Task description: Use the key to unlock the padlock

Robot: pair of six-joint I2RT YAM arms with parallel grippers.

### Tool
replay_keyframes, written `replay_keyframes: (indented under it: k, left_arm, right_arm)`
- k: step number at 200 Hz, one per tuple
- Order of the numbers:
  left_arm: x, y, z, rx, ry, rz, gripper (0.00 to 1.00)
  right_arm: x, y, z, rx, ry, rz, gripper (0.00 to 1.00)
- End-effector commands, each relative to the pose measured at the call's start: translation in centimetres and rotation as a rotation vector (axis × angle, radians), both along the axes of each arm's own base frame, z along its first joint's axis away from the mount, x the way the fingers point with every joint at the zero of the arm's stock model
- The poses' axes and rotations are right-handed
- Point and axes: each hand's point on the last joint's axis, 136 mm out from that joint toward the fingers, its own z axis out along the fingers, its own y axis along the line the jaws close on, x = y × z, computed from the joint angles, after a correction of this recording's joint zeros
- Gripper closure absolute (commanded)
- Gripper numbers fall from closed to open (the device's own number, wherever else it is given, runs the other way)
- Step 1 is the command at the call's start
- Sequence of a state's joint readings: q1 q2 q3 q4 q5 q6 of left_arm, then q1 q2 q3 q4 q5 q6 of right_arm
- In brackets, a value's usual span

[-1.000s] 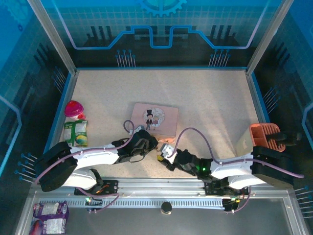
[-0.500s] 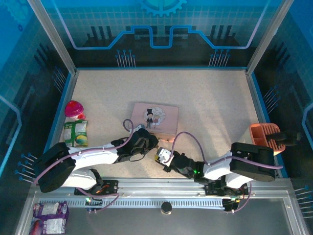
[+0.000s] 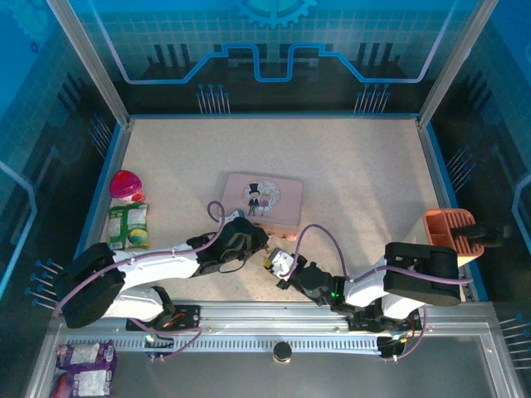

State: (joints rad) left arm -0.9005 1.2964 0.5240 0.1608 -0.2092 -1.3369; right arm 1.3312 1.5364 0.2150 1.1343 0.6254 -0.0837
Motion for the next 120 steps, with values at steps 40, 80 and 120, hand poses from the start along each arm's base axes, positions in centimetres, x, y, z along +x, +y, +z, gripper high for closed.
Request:
replay_keyframes:
  k: [40, 80, 120]
  left_arm:
    - [1.2, -0.8, 3.8, -0.07, -0.091, 0.015, 0.91]
    - [1.1, -0.9, 3.4, -0.07, -0.083, 0.013, 0.91]
    - [0.7, -1.7, 3.6, -0.083, -0.083, -0.01, 0.92]
  right_arm:
    - [0.6, 0.2, 0.4, 0.039, -0.037, -0.059, 0.79]
    - [0.9, 0.0, 0.8, 0.057, -0.045, -0.077, 0.8]
    - [0.8, 0.3, 0.8, 0.061, -0.046, -0.068, 0.83]
